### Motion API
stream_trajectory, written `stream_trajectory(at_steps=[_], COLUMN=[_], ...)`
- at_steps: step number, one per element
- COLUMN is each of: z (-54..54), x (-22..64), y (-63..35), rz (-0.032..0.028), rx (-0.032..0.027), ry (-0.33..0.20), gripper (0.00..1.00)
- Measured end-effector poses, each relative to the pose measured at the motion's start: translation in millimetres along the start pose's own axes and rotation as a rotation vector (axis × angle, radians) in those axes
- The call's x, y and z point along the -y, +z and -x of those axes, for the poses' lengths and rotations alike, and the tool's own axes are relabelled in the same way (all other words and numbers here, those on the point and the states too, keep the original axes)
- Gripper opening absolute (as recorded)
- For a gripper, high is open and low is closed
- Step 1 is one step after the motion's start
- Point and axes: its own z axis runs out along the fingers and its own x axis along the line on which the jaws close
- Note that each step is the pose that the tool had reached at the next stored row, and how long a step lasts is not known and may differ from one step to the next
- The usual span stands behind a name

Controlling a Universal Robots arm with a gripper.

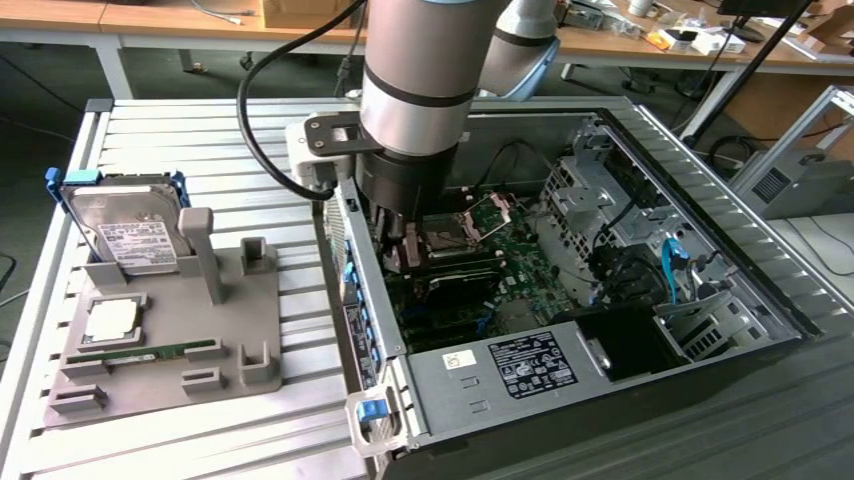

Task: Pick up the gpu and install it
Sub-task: 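Press down on the gpu until it lock into place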

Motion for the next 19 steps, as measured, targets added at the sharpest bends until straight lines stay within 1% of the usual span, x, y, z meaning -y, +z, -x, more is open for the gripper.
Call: stream_trajectory(at_steps=[5,10,12,19], z=[0.0,0.0,0.1,0.0], x=[-1.3,0.1,2.6,15.9], y=[0.0,0.0,0.0,-0.1], rz=[0.0002,0.0002,0.0002,0.0002], rx=[0.0000,0.0000,0.0001,0.0000], ry=[0.000,0.000,0.000,0.000], gripper=[0.11,0.11,0.11,0.11])
